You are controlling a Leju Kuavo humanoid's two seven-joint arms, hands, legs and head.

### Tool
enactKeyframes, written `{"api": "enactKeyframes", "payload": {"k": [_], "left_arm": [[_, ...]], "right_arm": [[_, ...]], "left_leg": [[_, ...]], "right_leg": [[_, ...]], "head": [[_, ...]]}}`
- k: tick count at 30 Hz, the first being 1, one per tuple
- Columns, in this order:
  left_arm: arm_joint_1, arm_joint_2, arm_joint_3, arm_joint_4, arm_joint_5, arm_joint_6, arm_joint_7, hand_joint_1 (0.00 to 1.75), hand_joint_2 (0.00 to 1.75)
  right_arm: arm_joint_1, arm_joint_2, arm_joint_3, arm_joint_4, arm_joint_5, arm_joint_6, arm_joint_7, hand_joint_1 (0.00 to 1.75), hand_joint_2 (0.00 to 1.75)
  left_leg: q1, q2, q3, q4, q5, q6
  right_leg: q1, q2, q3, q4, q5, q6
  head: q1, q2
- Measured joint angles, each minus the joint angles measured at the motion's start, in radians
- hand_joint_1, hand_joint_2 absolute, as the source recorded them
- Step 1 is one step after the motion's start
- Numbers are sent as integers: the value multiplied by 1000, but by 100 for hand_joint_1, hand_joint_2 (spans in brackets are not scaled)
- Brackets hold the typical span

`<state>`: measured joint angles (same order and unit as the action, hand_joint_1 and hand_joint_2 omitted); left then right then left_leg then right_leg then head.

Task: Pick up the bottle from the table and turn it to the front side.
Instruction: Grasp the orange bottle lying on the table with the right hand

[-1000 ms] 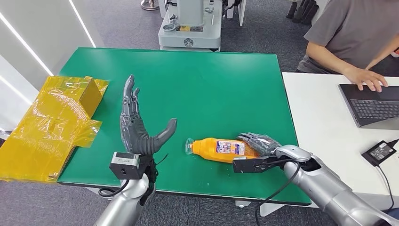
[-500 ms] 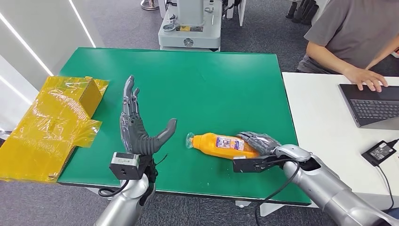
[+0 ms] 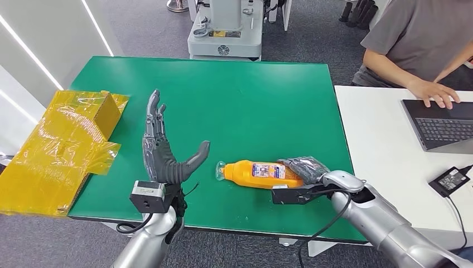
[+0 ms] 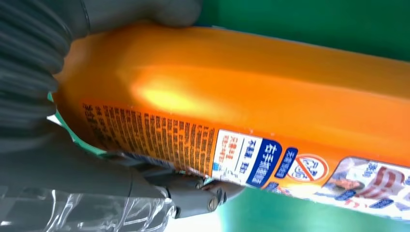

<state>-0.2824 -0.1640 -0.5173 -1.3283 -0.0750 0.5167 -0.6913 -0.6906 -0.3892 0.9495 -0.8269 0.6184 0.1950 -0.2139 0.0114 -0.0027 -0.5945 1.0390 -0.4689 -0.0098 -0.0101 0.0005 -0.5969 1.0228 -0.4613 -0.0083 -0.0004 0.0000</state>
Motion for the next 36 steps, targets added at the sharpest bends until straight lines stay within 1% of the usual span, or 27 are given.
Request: {"api": "enactKeyframes", "payload": {"k": [13, 20, 28, 30, 32, 36], "left_arm": [[0, 0, 0, 3, 3, 0, -1, 0, 175], [0, 0, 0, 4, 3, -3, -2, 0, 175], [0, 0, 0, 4, 3, -3, -2, 0, 175], [1, 0, 0, 4, 2, -2, -2, 0, 175], [2, 0, 0, 4, -1, 1, -3, 0, 175], [13, 0, 0, 4, -12, 9, -10, 0, 175]], "right_arm": [[1, 15, -3, 18, 14, -18, -6, 175, 175], [23, 26, -32, 13, 50, -102, 18, 175, 175], [35, 33, -53, 8, 54, -116, 26, 175, 175], [43, 37, -63, 2, 65, -150, 43, 175, 175], [55, 49, -85, -10, 77, -204, 70, 175, 175], [79, 97, -155, -40, 86, -322, 124, 175, 175]], "left_leg": [[0, 0, 0, 0, 0, 0], [0, 0, 0, 0, 0, 0], [0, 0, 0, 0, 0, 0], [0, 0, 0, 0, 0, 0], [0, 0, -1, 0, 0, 0], [0, 1, -1, 0, 0, 0]], "right_leg": [[0, 0, 0, 0, 0, 0], [0, 0, 0, 0, 0, 0], [0, 0, 0, 0, 0, 0], [0, 0, 0, 0, 0, 0], [0, 0, 0, 0, 0, 0], [0, 1, 0, 0, 0, 0]], "head": [[0, 0], [0, 0], [0, 0], [0, 0], [0, 0], [0, 0]]}}
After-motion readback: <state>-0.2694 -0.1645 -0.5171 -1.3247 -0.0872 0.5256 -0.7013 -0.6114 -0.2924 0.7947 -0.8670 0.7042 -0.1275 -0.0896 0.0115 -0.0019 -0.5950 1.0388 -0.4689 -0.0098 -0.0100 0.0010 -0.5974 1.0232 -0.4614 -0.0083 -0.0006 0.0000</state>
